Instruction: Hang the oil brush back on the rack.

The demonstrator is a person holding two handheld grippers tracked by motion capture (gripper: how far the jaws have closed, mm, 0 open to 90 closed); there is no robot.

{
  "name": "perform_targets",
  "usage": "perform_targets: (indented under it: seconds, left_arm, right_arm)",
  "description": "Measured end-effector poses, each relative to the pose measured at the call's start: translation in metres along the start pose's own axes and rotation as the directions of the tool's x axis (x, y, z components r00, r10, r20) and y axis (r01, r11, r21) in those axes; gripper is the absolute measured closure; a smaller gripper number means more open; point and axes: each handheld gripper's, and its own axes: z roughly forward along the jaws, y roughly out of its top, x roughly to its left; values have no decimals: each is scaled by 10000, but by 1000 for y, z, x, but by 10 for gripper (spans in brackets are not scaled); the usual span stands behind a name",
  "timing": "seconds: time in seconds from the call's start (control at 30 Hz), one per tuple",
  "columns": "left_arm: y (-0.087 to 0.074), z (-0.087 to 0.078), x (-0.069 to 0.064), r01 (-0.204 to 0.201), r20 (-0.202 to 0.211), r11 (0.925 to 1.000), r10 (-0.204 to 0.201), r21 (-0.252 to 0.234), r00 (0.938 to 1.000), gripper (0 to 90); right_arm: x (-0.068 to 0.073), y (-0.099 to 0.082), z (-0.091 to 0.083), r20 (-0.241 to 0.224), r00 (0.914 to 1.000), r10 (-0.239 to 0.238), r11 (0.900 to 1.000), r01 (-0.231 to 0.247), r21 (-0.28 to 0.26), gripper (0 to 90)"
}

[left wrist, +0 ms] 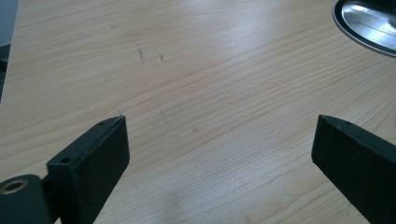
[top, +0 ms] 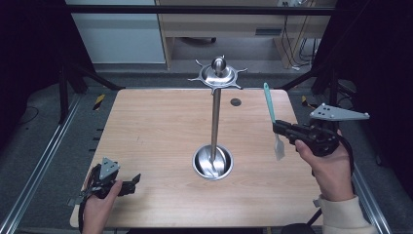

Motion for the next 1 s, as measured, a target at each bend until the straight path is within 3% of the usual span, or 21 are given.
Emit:
perform_targets:
  seconds: [0.67, 1.0]
  left_arm:
    - [0, -1, 0, -49, -16, 10000, 49, -18, 10000, 38]
    - [0, -1, 0, -52, 1, 10000, 52, -6, 10000, 38]
  right_arm:
    - [32, 2, -4, -505, 9960, -739, 9927, 687, -990, 823]
    - [43, 8, -2, -747, 9913, -1081, 9887, 994, -1121, 823]
